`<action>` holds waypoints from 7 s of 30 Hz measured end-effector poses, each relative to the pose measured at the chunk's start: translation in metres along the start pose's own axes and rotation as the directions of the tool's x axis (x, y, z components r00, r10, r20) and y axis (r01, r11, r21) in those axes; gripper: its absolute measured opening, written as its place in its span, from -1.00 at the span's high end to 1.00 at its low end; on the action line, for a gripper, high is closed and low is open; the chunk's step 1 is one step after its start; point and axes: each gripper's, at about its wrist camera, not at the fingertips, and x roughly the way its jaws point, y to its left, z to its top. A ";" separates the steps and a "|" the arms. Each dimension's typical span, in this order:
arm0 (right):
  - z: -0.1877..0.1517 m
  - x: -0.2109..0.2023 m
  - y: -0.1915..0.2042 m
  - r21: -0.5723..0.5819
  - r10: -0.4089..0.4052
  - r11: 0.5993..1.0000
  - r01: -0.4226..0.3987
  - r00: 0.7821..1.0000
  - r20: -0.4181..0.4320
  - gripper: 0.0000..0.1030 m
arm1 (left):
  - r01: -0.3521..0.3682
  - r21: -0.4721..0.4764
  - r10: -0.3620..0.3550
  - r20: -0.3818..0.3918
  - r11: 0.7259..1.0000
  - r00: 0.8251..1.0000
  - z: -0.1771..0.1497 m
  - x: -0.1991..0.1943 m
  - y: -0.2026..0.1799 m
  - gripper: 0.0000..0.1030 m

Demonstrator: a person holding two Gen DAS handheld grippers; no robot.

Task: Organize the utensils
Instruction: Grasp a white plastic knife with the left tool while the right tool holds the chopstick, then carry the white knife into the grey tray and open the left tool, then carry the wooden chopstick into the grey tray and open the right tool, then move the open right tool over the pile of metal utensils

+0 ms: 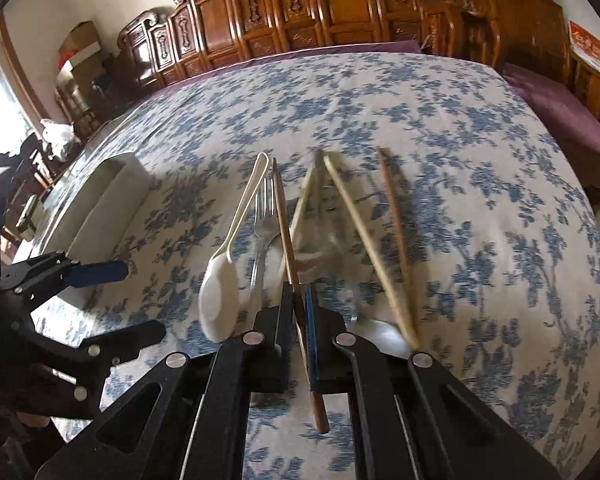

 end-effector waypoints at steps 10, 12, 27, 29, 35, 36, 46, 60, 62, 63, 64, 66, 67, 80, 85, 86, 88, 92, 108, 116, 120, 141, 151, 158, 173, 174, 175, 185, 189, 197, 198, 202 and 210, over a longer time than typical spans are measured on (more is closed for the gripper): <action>-0.002 0.003 -0.008 0.001 -0.039 0.999 0.039 0.999 -0.005 0.85 | 0.106 -0.033 -0.107 -0.034 0.994 0.994 0.026 0.037 -0.018 -0.06; -0.002 0.002 -0.010 0.006 -0.040 0.999 0.040 0.999 0.001 0.85 | 0.112 -0.034 -0.113 -0.026 0.993 0.993 0.029 0.039 -0.019 0.14; -0.004 0.011 0.000 -0.020 -0.064 0.998 0.064 0.998 -0.025 0.85 | 0.077 -0.002 -0.077 0.001 0.997 0.997 0.020 0.011 -0.005 0.97; -0.006 0.014 0.002 -0.028 -0.076 0.997 0.075 0.996 -0.037 0.85 | 0.066 0.003 -0.066 -0.007 0.998 0.998 0.017 0.013 -0.002 0.97; -0.008 0.016 -0.001 -0.006 -0.062 0.998 0.062 0.997 -0.038 0.80 | 0.060 -0.001 -0.060 -0.004 0.998 0.998 0.012 0.010 0.006 0.97; -0.007 0.017 -0.001 -0.007 -0.062 0.998 0.062 0.997 -0.041 0.79 | 0.059 0.000 -0.059 -0.001 0.998 0.998 0.011 0.008 0.007 0.97; -0.004 0.013 0.008 -0.043 -0.074 0.996 0.073 0.997 -0.015 0.88 | 0.049 0.014 -0.050 0.037 0.999 0.998 0.004 -0.012 0.008 0.97; -0.006 -0.022 0.046 -0.067 -0.036 0.997 0.040 0.998 0.060 0.88 | 0.013 0.005 -0.014 0.119 1.000 0.993 0.000 -0.076 0.035 0.97; -0.004 -0.026 0.056 -0.064 -0.008 0.998 0.012 0.998 0.066 0.88 | -0.001 0.002 0.001 0.127 1.000 0.992 -0.002 -0.085 0.043 0.97; -0.004 -0.027 0.062 -0.067 0.002 0.998 0.002 0.998 0.068 0.88 | -0.006 0.000 0.006 0.129 1.000 0.992 -0.003 -0.087 0.047 0.97; -0.003 -0.029 0.068 -0.076 0.007 0.997 -0.002 0.998 0.068 0.88 | -0.012 -0.004 0.012 0.130 1.000 0.991 -0.005 -0.091 0.052 0.97; -0.002 -0.030 0.082 -0.102 0.010 0.995 -0.003 0.998 0.069 0.88 | -0.022 -0.011 0.023 0.134 1.000 0.991 -0.007 -0.098 0.060 0.97; -0.001 -0.031 0.089 -0.112 0.010 0.994 -0.002 0.998 0.069 0.88 | -0.029 -0.012 0.030 0.135 1.000 0.990 -0.008 -0.100 0.064 0.97; 0.004 -0.029 0.150 -0.157 0.068 0.986 -0.058 0.996 0.059 0.88 | -0.097 -0.065 0.104 0.104 0.993 0.989 -0.029 -0.107 0.127 0.97; 0.004 -0.026 0.166 -0.174 0.079 0.982 -0.070 0.996 0.046 0.88 | -0.122 -0.089 0.128 0.063 0.989 0.990 -0.035 -0.095 0.147 0.97; 0.004 -0.025 0.169 -0.177 0.081 0.982 -0.072 0.996 0.044 0.88 | -0.128 -0.091 0.133 0.053 0.988 0.990 -0.036 -0.091 0.150 0.97; 0.003 -0.024 0.174 -0.182 0.083 0.981 -0.074 0.996 0.040 0.88 | -0.135 -0.095 0.139 0.036 0.986 0.990 -0.039 -0.086 0.155 0.97; 0.003 -0.023 0.182 -0.194 0.079 0.978 -0.072 0.996 0.031 0.88 | -0.135 -0.127 0.138 0.013 0.983 0.990 -0.043 -0.078 0.169 0.96; 0.009 -0.011 0.224 -0.223 0.083 0.971 -0.082 0.997 -0.002 0.88 | -0.153 -0.147 0.165 0.072 0.977 0.984 -0.068 -0.127 0.197 0.77; 0.018 0.008 0.254 -0.231 0.093 0.968 -0.098 0.995 -0.031 0.88 | -0.185 -0.184 0.210 0.133 0.966 0.968 -0.087 -0.151 0.217 0.28; 0.022 0.019 0.264 -0.226 0.088 0.969 -0.096 0.995 -0.047 0.88 | -0.189 -0.211 0.221 0.143 0.959 0.965 -0.093 -0.154 0.228 0.00; 0.043 0.074 0.287 -0.128 0.062 0.989 -0.074 0.993 -0.098 0.88 | -0.171 -0.297 0.230 0.176 0.940 0.957 -0.109 -0.174 0.260 -0.68; 0.047 0.081 0.284 -0.127 0.049 0.990 -0.060 0.995 -0.089 0.85 | -0.167 -0.288 0.226 0.188 0.943 0.956 -0.107 -0.177 0.256 -0.68; 0.044 0.069 0.278 -0.164 0.079 0.982 -0.089 0.995 -0.064 0.85 | -0.164 -0.267 0.221 0.199 0.950 0.955 -0.105 -0.179 0.243 -0.68; 0.006 -0.037 0.224 -0.193 0.071 0.979 -0.064 0.997 0.028 0.60 | -0.146 -0.178 0.188 0.248 0.973 0.950 -0.095 -0.196 0.192 -0.79; 0.003 -0.043 0.219 -0.185 0.066 0.981 -0.059 0.997 0.035 0.53 | -0.147 -0.167 0.186 0.250 0.975 0.950 -0.095 -0.197 0.187 -0.80; 0.000 -0.049 0.211 -0.176 0.064 0.983 -0.056 0.997 0.042 0.47 | -0.149 -0.155 0.185 0.251 0.977 0.950 -0.095 -0.197 0.182 -0.80; -0.037 -0.079 0.125 -0.126 -0.050 0.991 0.052 0.999 0.021 0.40 | -0.089 -0.103 0.113 0.254 0.991 0.961 -0.078 -0.181 0.123 -0.83; -0.046 -0.082 0.091 -0.100 -0.080 0.992 0.081 0.997 0.018 0.40 | -0.074 -0.082 0.092 0.237 0.994 0.967 -0.071 -0.167 0.102 -0.83; -0.046 -0.071 0.040 -0.056 -0.110 0.992 0.110 0.994 0.003 0.40 | -0.053 -0.057 0.062 0.187 0.997 0.980 -0.061 -0.135 0.070 -0.83; -0.044 -0.070 0.035 -0.051 -0.113 0.992 0.113 0.994 0.000 0.40 | -0.052 -0.055 0.061 0.183 0.997 0.981 -0.060 -0.132 0.067 -0.83; -0.037 -0.062 0.016 -0.029 -0.126 0.992 0.126 0.992 -0.007 0.40 | -0.048 -0.040 0.054 0.164 0.998 0.985 -0.055 -0.120 0.056 -0.83; -0.013 -0.039 0.000 0.018 -0.102 0.995 0.103 0.995 -0.015 0.40 | -0.043 -0.025 0.046 0.136 0.999 0.990 -0.049 -0.098 0.043 -0.83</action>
